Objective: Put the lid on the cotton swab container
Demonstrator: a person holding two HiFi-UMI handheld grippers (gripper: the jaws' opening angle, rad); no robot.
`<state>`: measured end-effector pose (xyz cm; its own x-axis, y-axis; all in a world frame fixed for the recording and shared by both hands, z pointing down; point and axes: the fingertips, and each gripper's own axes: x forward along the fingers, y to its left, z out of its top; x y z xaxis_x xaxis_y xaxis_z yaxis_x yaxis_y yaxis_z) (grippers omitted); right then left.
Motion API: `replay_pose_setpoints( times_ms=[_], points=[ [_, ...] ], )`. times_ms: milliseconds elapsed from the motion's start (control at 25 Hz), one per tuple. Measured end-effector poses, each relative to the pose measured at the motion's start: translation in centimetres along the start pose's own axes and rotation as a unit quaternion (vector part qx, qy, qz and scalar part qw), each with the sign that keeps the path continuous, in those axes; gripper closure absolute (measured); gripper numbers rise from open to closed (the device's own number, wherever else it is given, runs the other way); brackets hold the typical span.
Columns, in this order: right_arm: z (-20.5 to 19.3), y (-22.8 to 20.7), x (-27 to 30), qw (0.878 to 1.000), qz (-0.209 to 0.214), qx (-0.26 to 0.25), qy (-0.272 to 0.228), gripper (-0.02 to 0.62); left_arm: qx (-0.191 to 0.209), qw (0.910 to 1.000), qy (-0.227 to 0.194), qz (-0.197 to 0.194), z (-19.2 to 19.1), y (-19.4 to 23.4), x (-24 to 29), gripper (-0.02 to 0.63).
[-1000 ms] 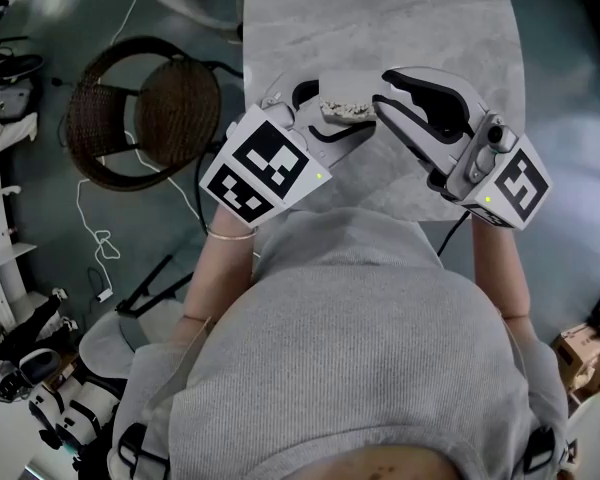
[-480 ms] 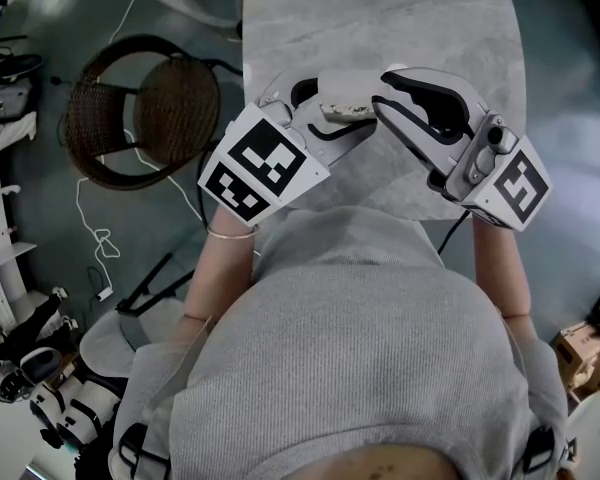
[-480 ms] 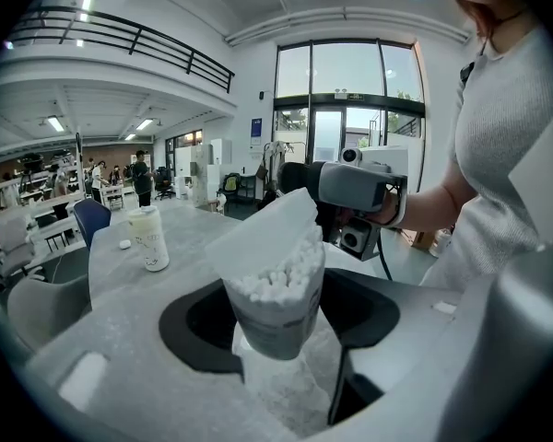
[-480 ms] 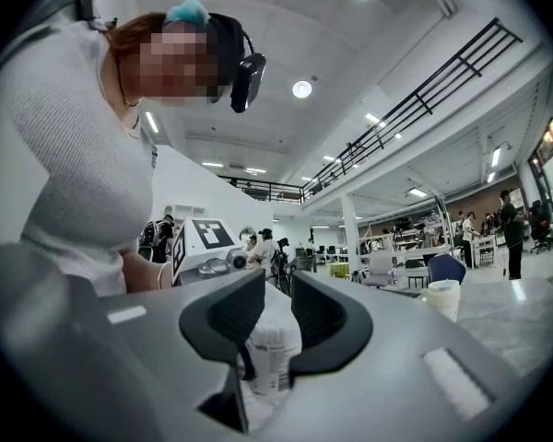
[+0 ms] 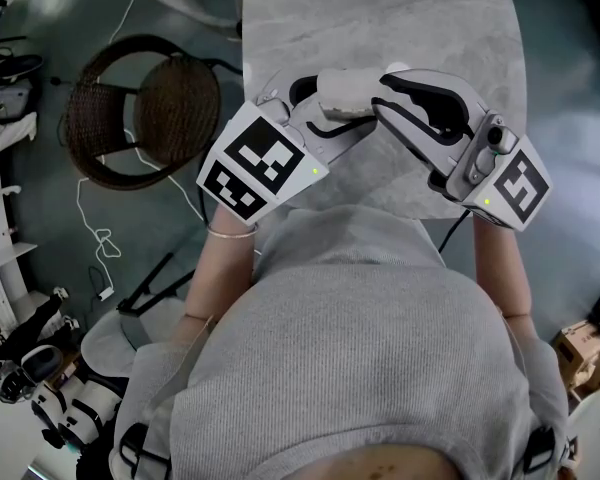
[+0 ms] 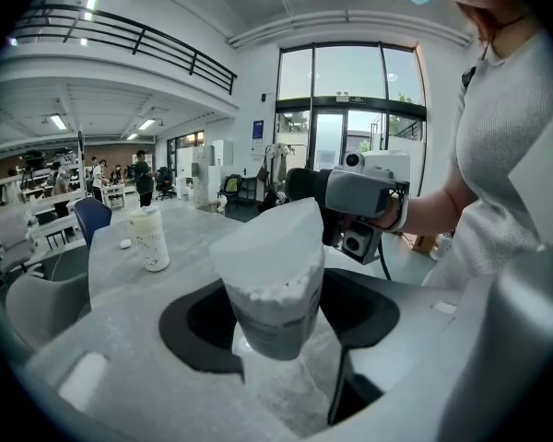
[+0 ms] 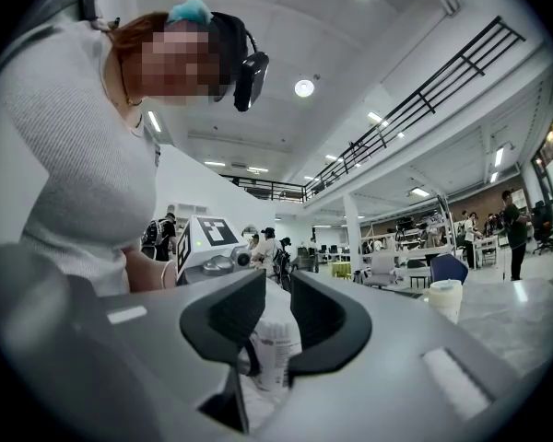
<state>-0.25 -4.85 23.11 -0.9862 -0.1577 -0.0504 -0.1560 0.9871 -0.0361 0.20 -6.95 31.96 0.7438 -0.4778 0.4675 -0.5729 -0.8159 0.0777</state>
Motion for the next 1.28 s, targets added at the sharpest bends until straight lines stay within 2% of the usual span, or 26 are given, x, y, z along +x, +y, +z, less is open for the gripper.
replay_pose_setpoints(
  times_ms=[1280],
  points=[
    [-0.13,0.38,0.19,0.999,0.009,-0.034,0.02,0.514,-0.007,0.9998,-0.015,0.01,0.7,0.42,-0.36,0.342]
  ],
)
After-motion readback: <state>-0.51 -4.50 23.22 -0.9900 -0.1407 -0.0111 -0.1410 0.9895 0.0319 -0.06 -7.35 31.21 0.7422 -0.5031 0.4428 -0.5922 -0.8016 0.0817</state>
